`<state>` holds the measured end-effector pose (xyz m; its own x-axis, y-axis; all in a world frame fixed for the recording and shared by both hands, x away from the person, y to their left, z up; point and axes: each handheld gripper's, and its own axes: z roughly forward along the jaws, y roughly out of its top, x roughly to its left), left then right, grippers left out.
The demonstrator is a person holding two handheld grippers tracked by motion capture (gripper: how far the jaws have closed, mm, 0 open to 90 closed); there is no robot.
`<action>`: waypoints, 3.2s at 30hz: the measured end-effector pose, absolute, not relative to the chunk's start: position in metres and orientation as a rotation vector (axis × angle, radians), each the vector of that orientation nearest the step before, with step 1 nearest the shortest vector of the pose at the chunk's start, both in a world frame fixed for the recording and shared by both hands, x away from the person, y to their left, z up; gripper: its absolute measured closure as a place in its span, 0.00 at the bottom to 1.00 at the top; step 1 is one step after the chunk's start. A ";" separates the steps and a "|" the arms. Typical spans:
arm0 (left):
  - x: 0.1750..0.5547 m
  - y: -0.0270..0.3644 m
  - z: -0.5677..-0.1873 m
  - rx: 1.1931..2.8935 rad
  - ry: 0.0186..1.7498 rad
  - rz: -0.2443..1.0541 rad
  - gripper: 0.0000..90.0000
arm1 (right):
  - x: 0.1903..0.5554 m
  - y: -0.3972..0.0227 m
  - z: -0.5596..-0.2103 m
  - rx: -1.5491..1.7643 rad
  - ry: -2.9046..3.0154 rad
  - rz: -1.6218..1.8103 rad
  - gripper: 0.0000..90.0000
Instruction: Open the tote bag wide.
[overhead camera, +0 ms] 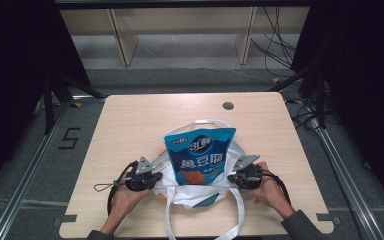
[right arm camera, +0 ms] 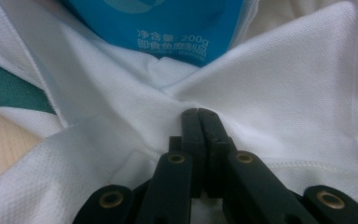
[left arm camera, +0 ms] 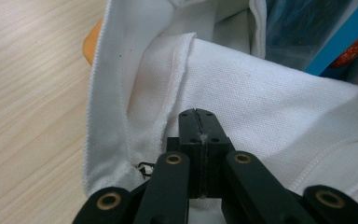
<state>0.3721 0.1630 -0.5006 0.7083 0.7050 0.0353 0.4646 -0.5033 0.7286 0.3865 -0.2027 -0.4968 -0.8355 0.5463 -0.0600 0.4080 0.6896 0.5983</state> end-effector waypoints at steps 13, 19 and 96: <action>0.415 0.158 -0.504 2.118 1.001 0.453 0.99 | 0.426 -0.200 -0.501 0.786 2.574 0.876 0.99; 0.435 0.154 -0.505 2.092 1.050 0.475 0.99 | 0.452 -0.199 -0.502 0.847 2.534 0.871 0.99; 0.416 0.129 -0.511 2.164 0.943 0.518 0.99 | 0.426 -0.161 -0.503 0.663 2.595 0.898 1.00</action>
<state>0.4163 0.1293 -0.5114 0.6532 0.7532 0.0771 0.4691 -0.4825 0.7397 0.4255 -0.1609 -0.5032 -0.8427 0.5198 -0.1406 0.3218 0.6955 0.6424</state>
